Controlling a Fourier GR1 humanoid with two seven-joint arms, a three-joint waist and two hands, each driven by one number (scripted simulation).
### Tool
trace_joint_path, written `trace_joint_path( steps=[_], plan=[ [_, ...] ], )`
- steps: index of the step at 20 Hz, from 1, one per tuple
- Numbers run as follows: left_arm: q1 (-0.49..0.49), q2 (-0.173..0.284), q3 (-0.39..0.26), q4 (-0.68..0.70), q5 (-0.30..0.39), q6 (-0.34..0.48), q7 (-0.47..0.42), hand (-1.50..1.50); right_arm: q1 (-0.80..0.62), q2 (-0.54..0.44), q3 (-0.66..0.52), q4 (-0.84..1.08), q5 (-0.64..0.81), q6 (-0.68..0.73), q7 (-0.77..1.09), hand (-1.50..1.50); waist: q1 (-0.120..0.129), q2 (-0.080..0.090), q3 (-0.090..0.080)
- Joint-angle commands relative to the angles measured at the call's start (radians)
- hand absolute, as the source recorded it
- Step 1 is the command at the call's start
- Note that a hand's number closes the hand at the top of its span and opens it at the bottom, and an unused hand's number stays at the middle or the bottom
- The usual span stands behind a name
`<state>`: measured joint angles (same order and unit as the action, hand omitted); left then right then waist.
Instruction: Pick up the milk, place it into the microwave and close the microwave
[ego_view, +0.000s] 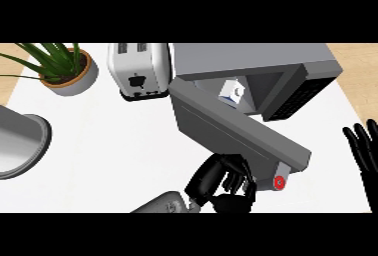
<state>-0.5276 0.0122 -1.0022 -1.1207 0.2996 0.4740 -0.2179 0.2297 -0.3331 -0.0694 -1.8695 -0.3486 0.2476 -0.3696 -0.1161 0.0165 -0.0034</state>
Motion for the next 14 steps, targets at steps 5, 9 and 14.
trace_joint_path(
  steps=[5,9,14],
  plan=[
    [-0.164,-0.012,0.020,0.045,0.158,0.100,-0.065,1.50,-0.005,-0.085,0.020,-0.093,-0.091,0.122,0.069,-1.50,-0.072,0.010,-0.002],
    [-0.251,-0.012,0.071,0.103,0.228,0.123,-0.054,1.50,-0.043,-0.086,0.027,-0.124,-0.118,0.117,0.092,-1.50,-0.094,0.022,-0.002],
    [-0.327,-0.012,0.113,0.178,0.304,0.151,-0.033,1.50,-0.058,-0.094,0.027,-0.155,-0.169,0.128,0.113,-1.50,-0.141,0.037,-0.001]
  ],
)
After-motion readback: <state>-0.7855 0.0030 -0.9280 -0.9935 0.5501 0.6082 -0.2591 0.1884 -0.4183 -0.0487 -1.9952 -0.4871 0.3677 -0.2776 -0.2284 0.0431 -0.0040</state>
